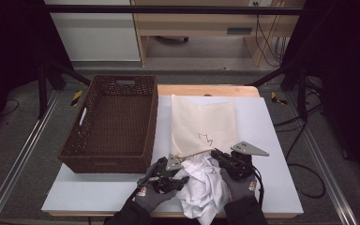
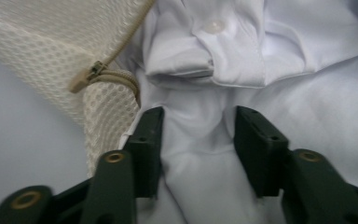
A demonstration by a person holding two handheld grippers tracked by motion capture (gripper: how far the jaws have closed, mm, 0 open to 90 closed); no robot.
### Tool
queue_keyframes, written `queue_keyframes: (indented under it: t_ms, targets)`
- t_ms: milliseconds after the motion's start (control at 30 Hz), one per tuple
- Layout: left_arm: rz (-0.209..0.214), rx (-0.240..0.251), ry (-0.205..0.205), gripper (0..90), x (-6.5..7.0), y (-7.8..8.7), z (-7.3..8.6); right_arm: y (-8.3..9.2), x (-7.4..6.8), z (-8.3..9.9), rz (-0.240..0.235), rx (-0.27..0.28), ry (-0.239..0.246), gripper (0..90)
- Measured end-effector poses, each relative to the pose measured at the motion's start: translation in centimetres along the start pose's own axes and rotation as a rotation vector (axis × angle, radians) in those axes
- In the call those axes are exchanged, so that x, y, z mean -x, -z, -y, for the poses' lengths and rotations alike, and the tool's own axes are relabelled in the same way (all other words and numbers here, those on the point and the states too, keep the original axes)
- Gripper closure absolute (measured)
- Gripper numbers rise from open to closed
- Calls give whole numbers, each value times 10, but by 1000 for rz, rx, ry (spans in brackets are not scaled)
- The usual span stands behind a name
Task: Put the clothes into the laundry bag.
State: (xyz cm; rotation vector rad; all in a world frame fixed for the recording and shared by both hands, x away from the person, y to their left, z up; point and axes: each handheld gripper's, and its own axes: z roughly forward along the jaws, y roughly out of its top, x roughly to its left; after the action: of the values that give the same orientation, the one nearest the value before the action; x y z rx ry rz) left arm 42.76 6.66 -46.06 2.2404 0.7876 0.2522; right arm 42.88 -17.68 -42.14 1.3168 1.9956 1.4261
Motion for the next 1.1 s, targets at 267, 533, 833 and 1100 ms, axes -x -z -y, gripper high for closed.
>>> queue_keyframes:
  t_ms: [267,533,833,1100]
  targets:
    - [47,136,-47,847,19,25,-28,-2,1,1,-13,3,-11,878]
    - [-62,57,-81,838,24,-31,-53,0,1,0,-12,10,-8,878]
    - [-139,87,-46,722,11,-38,-49,4,2,-2,-7,20,-6,878]
    - [-22,149,-46,338,17,15,-38,4,3,-1,1,17,-8,876]
